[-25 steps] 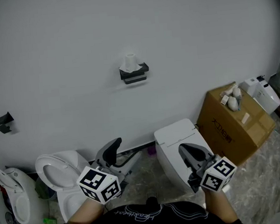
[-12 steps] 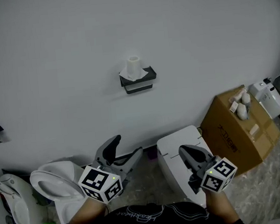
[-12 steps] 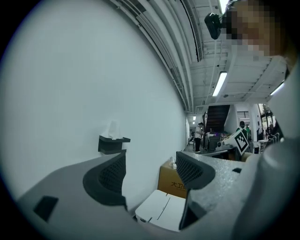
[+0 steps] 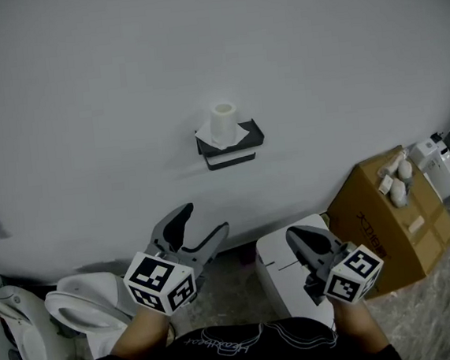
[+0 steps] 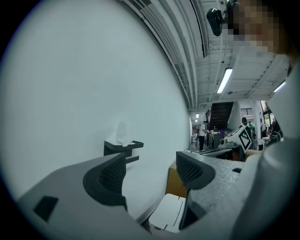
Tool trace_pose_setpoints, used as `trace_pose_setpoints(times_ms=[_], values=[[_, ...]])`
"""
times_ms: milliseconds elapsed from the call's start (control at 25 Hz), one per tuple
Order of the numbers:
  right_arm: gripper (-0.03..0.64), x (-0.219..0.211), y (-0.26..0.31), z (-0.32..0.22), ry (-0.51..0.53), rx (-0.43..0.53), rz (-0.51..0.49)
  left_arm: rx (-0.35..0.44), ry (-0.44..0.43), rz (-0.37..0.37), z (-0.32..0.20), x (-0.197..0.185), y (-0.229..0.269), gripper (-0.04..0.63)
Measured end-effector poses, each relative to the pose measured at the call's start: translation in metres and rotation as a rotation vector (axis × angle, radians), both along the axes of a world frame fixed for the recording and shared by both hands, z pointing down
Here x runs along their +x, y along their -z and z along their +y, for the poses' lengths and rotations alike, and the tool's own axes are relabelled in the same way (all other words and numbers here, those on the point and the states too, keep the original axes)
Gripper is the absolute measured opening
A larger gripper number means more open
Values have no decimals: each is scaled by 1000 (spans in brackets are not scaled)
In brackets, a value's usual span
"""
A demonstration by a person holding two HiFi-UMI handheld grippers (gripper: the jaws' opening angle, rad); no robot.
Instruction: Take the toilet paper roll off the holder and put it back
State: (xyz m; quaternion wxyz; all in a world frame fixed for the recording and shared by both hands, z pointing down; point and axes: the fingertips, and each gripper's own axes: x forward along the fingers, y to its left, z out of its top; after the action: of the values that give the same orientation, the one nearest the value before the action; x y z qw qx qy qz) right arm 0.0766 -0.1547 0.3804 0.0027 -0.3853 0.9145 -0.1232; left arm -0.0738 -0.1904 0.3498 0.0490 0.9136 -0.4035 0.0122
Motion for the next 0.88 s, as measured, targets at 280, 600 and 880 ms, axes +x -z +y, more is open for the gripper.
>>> trace_pose_setpoints(times_ms=[280, 600, 880], values=[[5, 4, 2, -24, 37, 11, -4, 23, 18, -8, -39, 16, 11, 322], [5, 8, 15, -55, 88, 44, -25, 59, 70, -43, -77, 25, 29, 322], [5, 12, 22, -96, 118, 59, -32, 62, 126, -56, -124, 23, 39, 322]])
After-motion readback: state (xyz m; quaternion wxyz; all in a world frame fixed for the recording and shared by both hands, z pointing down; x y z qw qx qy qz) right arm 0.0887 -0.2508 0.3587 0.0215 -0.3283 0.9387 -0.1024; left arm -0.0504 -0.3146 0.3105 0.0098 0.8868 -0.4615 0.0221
